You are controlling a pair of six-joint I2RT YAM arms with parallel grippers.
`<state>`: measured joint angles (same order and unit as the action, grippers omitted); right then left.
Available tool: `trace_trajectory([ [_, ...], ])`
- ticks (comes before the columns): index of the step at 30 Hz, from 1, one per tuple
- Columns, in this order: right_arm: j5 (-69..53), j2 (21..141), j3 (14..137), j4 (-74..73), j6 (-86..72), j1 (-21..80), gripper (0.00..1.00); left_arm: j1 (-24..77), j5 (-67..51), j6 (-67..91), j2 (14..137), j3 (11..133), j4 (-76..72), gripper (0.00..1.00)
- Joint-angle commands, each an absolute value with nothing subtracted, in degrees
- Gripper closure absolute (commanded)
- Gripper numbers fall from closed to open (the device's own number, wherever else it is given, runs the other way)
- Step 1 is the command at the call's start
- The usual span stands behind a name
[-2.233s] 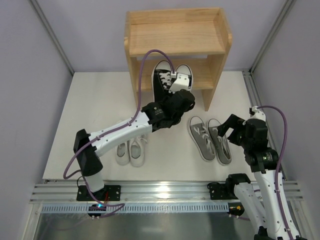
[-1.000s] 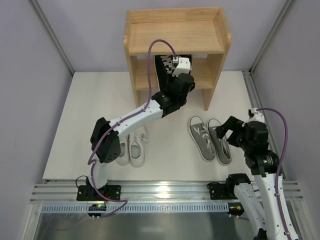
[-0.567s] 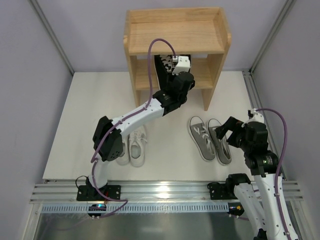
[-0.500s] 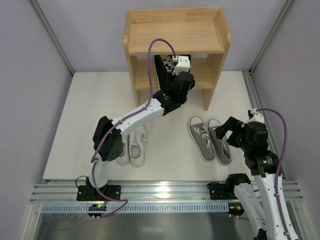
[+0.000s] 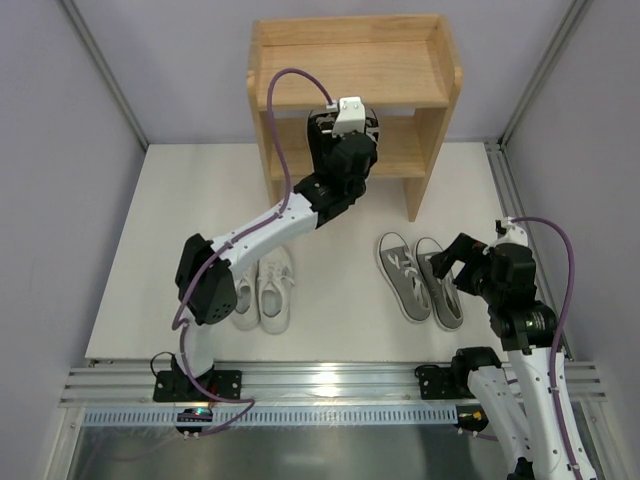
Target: Place and organize the shoes onto the shoe shelf
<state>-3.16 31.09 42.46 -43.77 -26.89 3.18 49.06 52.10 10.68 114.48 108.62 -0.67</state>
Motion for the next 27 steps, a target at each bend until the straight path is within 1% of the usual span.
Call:
trace_trajectory([
  [1, -3.7, 30.8, 42.2, -41.4, -26.9, 3.1, 0.03, 49.4, 53.4, 11.8, 110.2, 107.2, -3.8, 0.51],
  [3, -3.6, 30.5, 42.2, -41.4, -27.0, 3.2, 0.03, 49.9, 53.2, 11.8, 108.8, 105.7, -4.1, 0.41],
  [4, -3.7, 30.4, 42.1, -41.3, -27.0, 3.1, 0.03, 50.2, 53.3, 11.5, 107.1, 104.9, -4.4, 0.34],
  [6, -3.5, 30.3, 42.0, -41.0, -27.2, 3.1, 0.03, 51.1, 53.4, 11.1, 105.0, 101.4, -5.5, 0.27],
  [7, -3.6, 30.3, 41.9, -41.0, -27.2, 3.1, 0.03, 51.6, 53.5, 11.5, 102.9, 100.0, -5.5, 0.21],
  [9, -3.8, 30.4, 41.9, -40.8, -27.2, 3.1, 0.03, 51.7, 52.8, 12.5, 100.4, 96.2, -5.5, 0.16],
  [10, -3.9, 30.5, 41.8, -40.6, -27.3, 3.1, 0.03, 51.8, 52.5, 13.4, 99.2, 94.9, -5.3, 0.11],
  [12, -4.0, 30.6, 41.9, -40.4, -27.4, 3.1, 0.03, 51.9, 51.4, 15.0, 95.5, 91.6, -4.1, 0.07],
  [13, -4.1, 30.6, 42.0, -40.4, -27.5, 3.1, 0.03, 52.3, 50.5, 16.7, 94.4, 90.5, -2.7, 0.02],
  [14, -4.1, 30.5, 42.2, -40.3, -27.5, 3.1, 0.03, 52.5, 50.1, 17.7, 92.0, 88.4, -1.3, 0.00],
  [16, -4.4, 30.4, 42.4, -40.5, -27.5, 3.1, 0.03, 53.7, 49.0, 20.5, 89.5, 86.1, 3.0, 0.00],
  [18, -4.7, 30.2, 42.5, -40.7, -27.5, 3.1, 0.03, 56.1, 50.5, 23.4, 86.3, 83.5, 7.9, 0.00],
  [19, -4.7, 30.1, 42.4, -40.9, -27.4, 3.2, 0.03, 56.9, 52.2, 25.4, 85.4, 82.8, 15.6, 0.00],
  [22, -5.7, 30.0, 42.2, -41.4, -27.4, 3.1, 0.03, 60.1, 52.8, 35.2, 80.6, 76.7, 25.9, 0.00],
  [23, -6.0, 30.1, 42.1, -41.4, -27.3, 3.1, 0.03, 60.6, 52.3, 40.9, 78.9, 74.1, 31.4, 0.01],
  [24, -6.2, 30.0, 42.1, -41.4, -27.3, 3.1, 0.03, 61.1, 51.7, 43.7, 76.0, 69.5, 34.1, 0.00],
  [27, -7.0, 30.2, 41.9, -40.9, -27.5, 3.2, 0.03, 61.1, 49.1, 56.3, 70.1, 62.5, 43.9, 0.00],
])
